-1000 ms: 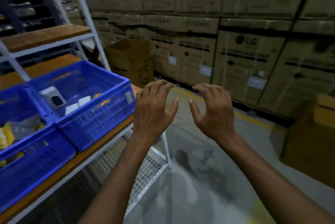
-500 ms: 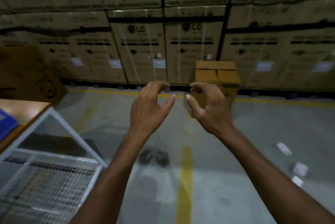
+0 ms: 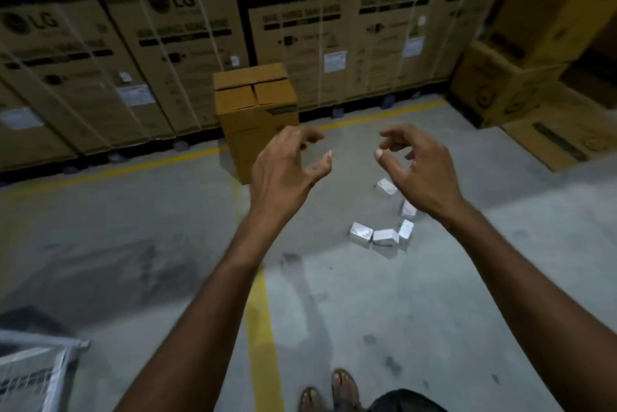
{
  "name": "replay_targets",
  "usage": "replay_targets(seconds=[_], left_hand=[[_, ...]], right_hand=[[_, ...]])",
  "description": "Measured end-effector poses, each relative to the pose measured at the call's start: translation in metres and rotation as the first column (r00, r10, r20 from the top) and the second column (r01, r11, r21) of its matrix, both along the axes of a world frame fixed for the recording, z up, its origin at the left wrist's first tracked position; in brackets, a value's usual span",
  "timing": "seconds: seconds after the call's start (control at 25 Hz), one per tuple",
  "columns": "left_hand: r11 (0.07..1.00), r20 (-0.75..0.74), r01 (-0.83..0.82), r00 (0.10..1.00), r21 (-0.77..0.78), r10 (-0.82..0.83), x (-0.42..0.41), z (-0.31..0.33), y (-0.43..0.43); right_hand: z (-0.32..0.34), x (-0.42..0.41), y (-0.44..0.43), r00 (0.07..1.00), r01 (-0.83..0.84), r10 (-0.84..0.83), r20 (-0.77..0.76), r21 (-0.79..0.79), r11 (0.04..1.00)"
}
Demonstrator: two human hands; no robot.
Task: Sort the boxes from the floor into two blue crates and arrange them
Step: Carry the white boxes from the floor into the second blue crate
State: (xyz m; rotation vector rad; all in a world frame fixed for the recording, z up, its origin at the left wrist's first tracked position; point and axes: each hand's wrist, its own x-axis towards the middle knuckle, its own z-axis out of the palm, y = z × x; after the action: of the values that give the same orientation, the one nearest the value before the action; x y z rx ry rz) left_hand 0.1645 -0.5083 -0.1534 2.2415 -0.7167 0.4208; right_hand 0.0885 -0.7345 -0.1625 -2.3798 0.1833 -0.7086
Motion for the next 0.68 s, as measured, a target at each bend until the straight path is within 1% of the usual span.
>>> replay_targets(seconds=[0.12,0.2,0.36,0.48,0.68], left_hand=[[0.993,-0.022,0.112,0.993,-0.033,-0.113,0.005,-0.012,-0.048],[0.987,-0.049,0.159,0.986,-0.034,-0.16,0.009,-0.028,-0.076],[0.971,-0.135,0.24,0.963,0.024,-0.234,0.023,-0.068,-0.131],[0.956,-0.183,0.287,0.945,0.061,-0.272,0.052,-0.102,-0.174],[0.947,-0.231,0.301,0.935,0.11,-0.27,0.127,-0.18,-0.257]], right_hand=[[-0.015,-0.025,-0.042,0.992,0.117,-0.117,-0.043,-0.008,0.993],[-0.028,-0.033,-0.067,0.985,0.151,-0.153,-0.079,-0.036,0.988],[-0.068,-0.03,-0.118,0.953,0.23,-0.24,-0.183,-0.076,0.97],[-0.106,-0.006,-0.155,0.935,0.236,-0.254,-0.249,-0.1,0.967],[-0.187,0.064,-0.219,0.909,0.217,-0.238,-0.343,-0.098,0.971]])
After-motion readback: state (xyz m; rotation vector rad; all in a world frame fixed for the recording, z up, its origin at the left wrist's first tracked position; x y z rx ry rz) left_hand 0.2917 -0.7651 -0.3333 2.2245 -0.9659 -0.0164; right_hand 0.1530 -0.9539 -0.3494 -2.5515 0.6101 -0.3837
